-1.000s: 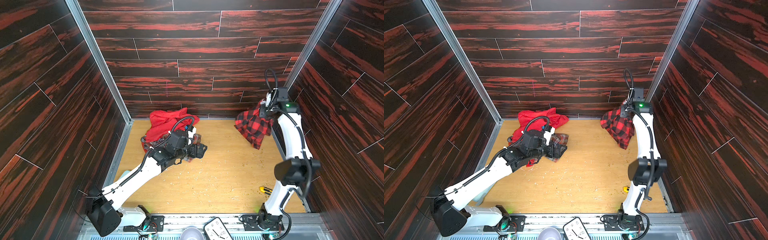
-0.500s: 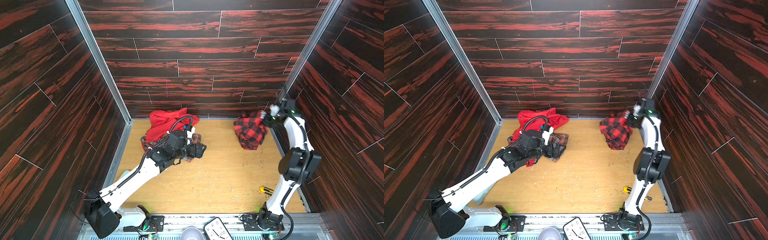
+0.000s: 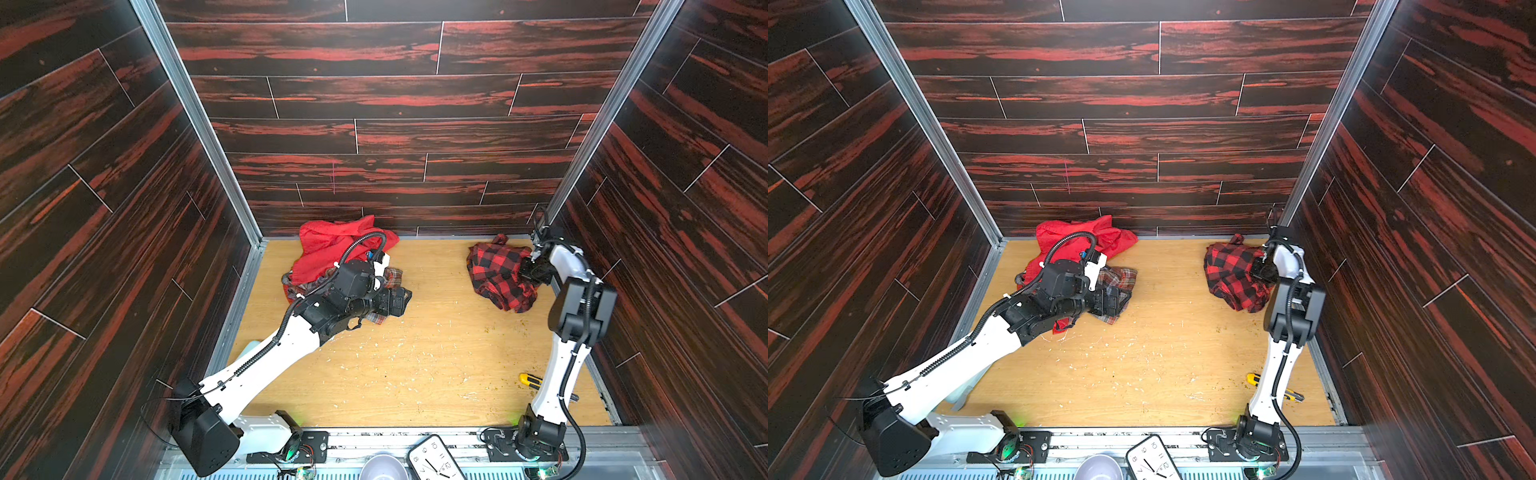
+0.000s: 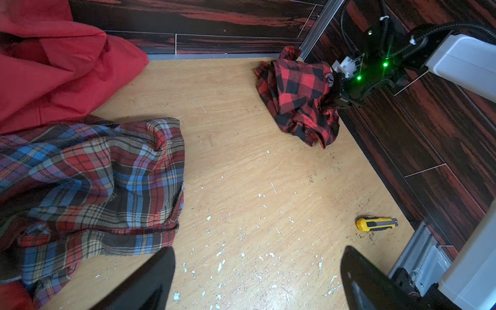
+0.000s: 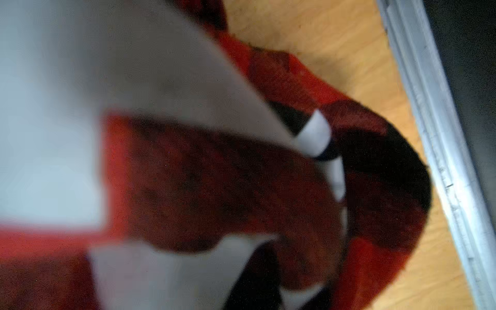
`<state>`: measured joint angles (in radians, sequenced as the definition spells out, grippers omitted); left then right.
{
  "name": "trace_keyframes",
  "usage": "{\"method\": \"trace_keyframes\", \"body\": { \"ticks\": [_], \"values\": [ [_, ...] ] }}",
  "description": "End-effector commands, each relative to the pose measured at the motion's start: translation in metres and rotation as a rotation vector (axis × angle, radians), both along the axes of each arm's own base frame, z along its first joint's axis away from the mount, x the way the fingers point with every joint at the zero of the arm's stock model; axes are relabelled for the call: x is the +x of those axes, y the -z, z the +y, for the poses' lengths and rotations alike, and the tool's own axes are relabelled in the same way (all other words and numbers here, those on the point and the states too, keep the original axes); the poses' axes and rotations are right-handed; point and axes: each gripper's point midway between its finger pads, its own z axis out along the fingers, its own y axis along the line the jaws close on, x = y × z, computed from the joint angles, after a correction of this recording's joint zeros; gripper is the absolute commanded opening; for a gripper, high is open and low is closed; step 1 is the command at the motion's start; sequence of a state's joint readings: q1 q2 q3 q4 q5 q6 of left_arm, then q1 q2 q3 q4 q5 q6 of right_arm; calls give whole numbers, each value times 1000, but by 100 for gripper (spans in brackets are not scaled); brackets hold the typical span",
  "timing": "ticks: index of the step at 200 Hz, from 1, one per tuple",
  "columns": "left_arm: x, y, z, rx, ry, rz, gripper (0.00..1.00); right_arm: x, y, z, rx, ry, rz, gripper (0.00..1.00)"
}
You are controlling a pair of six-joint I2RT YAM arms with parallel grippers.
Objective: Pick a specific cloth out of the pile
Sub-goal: 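Lower the check shirt into the far corner with the right gripper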
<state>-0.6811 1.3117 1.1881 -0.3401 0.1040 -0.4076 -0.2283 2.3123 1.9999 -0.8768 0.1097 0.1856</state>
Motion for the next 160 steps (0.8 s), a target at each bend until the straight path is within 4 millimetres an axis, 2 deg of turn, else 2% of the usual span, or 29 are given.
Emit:
{"method": "trace_keyframes", "body": {
  "ticks": [1, 9, 19, 27, 39, 57, 66, 84, 132, 150, 160],
  "values": [
    [3, -8, -3, 4, 7, -15, 99, -9, 25, -8, -55, -6, 90, 0],
    [4, -9, -4, 4, 8, -17, 99, -7, 21, -6, -51, -8, 75, 12],
    [4, -10, -5, 2, 10, -19, 99, -4, 10, -4, -43, -2, 38, 36],
    [5, -10, -7, 1, 12, -19, 99, -2, 0, -2, -37, 6, 6, 48],
    [6, -10, -8, -5, 12, -19, 99, 0, -18, 0, -29, 16, -37, 59],
    [7, -12, -9, -14, 15, -25, 99, 2, -43, 8, -4, 15, -83, 69],
    [7, -12, -10, -14, 16, -26, 99, 1, -53, 13, 14, 11, -98, 83],
    [6, -13, -9, -9, 19, -28, 99, -2, -70, 21, 33, 1, -122, 89],
    [3, -19, -4, 4, 18, -48, 99, -13, -116, 27, 20, -15, -194, 90],
    [4, -22, -2, 4, 14, -62, 99, -6, -139, 32, 35, -29, -278, 90],
    [5, -23, -3, 1, 14, -65, 99, 3, -144, 39, 63, -38, -314, 90]
  ]
}}
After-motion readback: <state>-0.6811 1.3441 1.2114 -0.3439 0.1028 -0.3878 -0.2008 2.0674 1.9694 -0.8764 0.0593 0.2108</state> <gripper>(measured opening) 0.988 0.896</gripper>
